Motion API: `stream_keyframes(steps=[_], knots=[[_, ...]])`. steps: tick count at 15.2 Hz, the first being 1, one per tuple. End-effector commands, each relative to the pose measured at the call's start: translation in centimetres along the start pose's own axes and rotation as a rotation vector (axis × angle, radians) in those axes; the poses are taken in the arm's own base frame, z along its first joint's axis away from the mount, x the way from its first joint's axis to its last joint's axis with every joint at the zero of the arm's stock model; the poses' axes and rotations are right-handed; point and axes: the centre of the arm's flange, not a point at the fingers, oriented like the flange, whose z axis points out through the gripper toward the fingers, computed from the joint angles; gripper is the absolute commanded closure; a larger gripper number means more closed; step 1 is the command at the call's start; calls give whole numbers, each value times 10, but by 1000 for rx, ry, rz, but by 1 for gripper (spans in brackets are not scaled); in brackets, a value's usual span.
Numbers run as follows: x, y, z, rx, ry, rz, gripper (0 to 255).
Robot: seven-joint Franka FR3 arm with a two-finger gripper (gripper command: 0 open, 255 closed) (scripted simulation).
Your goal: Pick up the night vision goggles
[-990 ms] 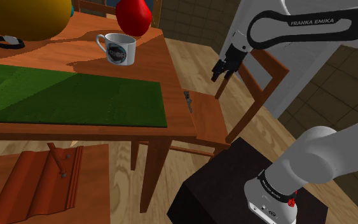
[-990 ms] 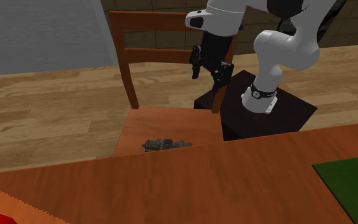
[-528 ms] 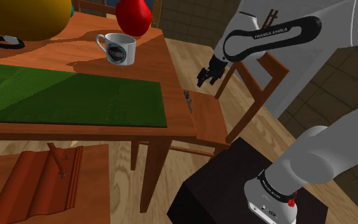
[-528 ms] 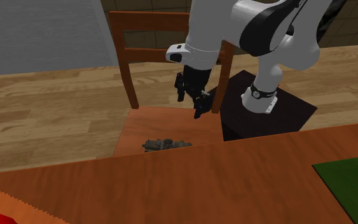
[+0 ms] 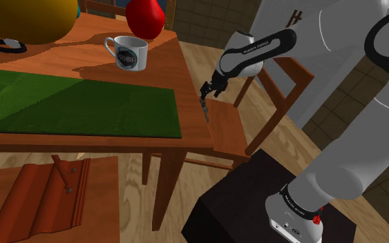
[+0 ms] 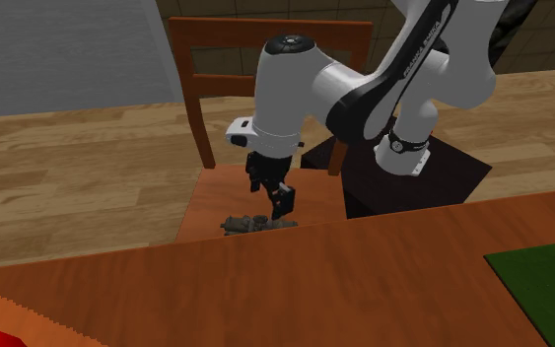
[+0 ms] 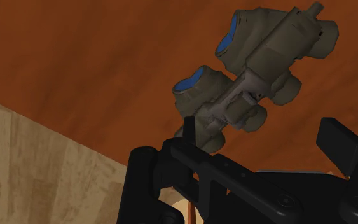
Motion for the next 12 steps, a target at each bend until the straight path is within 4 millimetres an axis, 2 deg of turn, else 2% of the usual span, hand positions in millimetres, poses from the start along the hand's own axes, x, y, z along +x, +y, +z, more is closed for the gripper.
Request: stream_keyframes(steps=[1,8,10,11,12], knots=[[8,-1,13,2,3,1,0],[1,0,53,2,3,1,0],[1,0,53,2,3,1,0],[1,0,52,2,3,1,255],[1,-1,52,2,3,1,255]])
